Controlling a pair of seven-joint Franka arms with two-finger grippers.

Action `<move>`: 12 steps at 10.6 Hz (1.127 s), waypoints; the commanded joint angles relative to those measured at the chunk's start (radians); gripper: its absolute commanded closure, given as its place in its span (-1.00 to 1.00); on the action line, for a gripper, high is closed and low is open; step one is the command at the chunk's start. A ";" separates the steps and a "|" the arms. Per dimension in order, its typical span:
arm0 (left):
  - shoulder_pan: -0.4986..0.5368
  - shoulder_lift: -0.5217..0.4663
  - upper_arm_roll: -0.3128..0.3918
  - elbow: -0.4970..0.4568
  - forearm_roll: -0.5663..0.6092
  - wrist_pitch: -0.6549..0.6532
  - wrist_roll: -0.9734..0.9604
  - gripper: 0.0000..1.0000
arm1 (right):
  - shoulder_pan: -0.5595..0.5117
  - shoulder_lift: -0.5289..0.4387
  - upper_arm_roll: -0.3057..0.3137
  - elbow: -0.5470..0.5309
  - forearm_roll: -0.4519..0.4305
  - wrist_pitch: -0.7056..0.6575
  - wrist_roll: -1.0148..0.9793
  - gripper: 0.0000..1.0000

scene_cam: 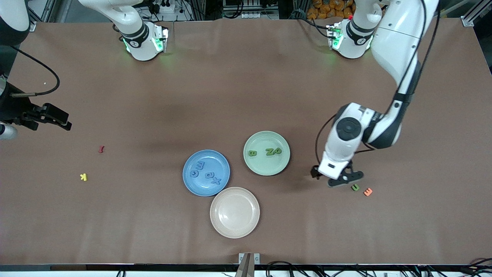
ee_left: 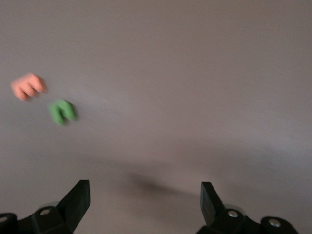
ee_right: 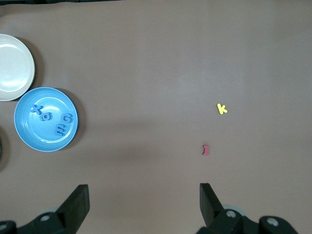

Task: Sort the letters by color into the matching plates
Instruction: 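Move the left gripper back over the green letter n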

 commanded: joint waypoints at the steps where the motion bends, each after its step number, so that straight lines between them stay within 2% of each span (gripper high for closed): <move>1: 0.092 0.027 -0.012 0.011 0.007 -0.017 0.223 -1.00 | 0.001 -0.006 -0.001 -0.008 0.009 0.008 -0.010 -1.00; 4: 0.152 0.047 -0.016 0.019 -0.092 -0.017 0.287 -1.00 | 0.001 -0.006 -0.001 -0.007 0.009 0.008 -0.009 -1.00; 6: 0.153 0.053 -0.012 0.066 -0.257 -0.041 0.277 -1.00 | 0.001 -0.008 -0.001 -0.007 0.009 0.005 -0.009 -1.00; 7: 0.154 0.064 -0.007 0.100 -0.302 -0.105 0.272 -1.00 | 0.001 -0.008 -0.001 -0.007 0.009 0.005 -0.009 -1.00; 10: 0.166 0.099 0.040 0.137 -0.307 -0.138 0.243 -1.00 | 0.001 -0.008 -0.001 -0.007 0.011 0.005 -0.009 -1.00; 12: 0.166 0.136 0.074 0.157 -0.303 -0.138 0.121 -1.00 | 0.001 -0.008 -0.001 -0.007 0.009 0.005 -0.009 -1.00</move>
